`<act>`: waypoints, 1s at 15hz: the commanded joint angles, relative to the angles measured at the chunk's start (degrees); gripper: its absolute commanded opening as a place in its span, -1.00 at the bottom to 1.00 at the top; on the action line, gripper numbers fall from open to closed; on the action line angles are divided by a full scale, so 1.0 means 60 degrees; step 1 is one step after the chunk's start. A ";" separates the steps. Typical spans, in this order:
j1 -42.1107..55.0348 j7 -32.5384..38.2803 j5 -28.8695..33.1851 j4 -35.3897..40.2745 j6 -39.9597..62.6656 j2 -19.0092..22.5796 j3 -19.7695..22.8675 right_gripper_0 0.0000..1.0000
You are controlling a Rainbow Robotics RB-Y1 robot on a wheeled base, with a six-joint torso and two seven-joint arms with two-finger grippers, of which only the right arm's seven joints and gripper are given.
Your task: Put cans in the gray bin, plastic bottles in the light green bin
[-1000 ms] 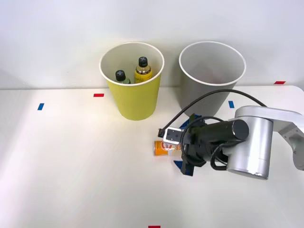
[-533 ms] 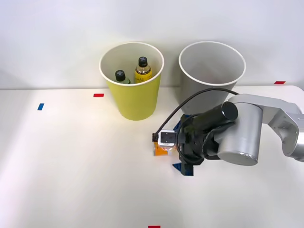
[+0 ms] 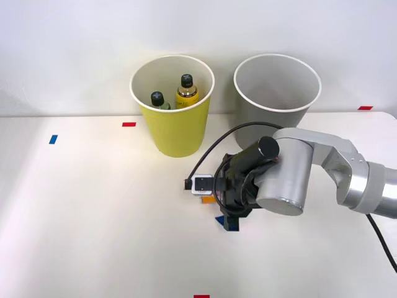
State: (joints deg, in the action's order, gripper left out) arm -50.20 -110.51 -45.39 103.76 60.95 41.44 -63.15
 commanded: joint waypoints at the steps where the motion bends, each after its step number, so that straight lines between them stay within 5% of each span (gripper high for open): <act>1: -0.0056 -0.0244 0.0123 -0.0154 0.0007 -0.0096 0.0007 1.00; 15: -0.0071 -0.0917 0.0416 -0.0930 -0.0066 -0.0711 0.0007 1.00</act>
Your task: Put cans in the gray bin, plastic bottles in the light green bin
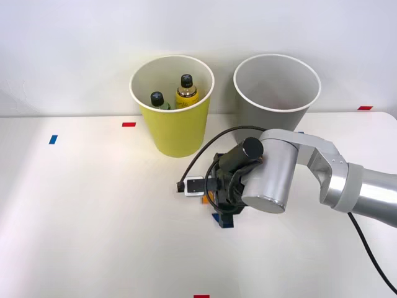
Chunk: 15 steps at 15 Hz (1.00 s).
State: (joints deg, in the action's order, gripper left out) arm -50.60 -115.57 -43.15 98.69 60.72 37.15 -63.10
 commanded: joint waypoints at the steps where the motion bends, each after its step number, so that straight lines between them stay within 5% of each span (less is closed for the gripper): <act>1: -0.0018 -0.0119 0.0088 -0.0086 -0.0041 -0.0011 0.0000 0.71; 3: -0.0018 -0.0192 0.0117 -0.0086 -0.0071 0.0004 0.0000 0.31; 6: -0.0018 -0.0309 0.0117 -0.0086 -0.0071 0.0004 0.0000 0.15; 8: -0.0018 -0.0324 0.0117 -0.0086 -0.0071 0.0033 0.0000 -0.30; 10: -0.0018 -0.0324 0.0117 -0.0086 -0.0071 0.0063 0.0000 -0.54; 15: -0.0003 -0.0251 0.0117 -0.0071 -0.0144 0.0209 0.0000 -0.68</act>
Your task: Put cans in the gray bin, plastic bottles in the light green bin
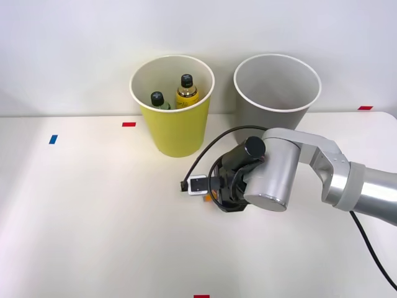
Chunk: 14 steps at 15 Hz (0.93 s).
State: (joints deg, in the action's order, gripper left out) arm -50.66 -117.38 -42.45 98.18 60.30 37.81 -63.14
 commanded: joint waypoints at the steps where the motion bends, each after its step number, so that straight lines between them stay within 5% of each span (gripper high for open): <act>1: 0.0035 0.0140 -0.0015 0.0146 -0.0280 0.0276 0.0006 -0.70; 3: 0.0343 0.0872 0.0000 0.0717 -0.0617 0.0730 0.0299 -0.73; 8: 0.2013 0.1326 -0.0030 0.2768 -0.0602 0.1624 0.2540 -0.77; 14: 0.5060 0.1561 -0.0132 0.4540 -0.0690 0.1448 0.5821 -0.77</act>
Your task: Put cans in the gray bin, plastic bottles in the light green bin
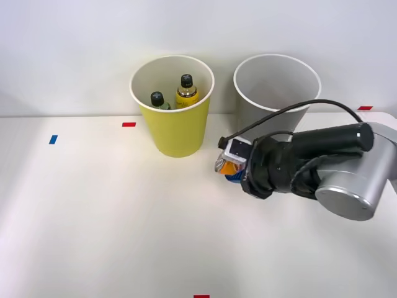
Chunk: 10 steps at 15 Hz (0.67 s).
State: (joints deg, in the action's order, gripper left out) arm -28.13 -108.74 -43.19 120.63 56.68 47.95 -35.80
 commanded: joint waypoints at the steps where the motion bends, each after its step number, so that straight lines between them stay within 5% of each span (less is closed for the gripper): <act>1: 0.1803 0.0149 0.0006 0.1062 -0.0189 -0.0360 0.1689 -0.77; 10: 0.4396 0.0383 0.0870 0.2190 -0.1331 -0.1474 0.3608 -0.78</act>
State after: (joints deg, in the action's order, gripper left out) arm -2.66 -106.54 -37.93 133.48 49.10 39.34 -15.15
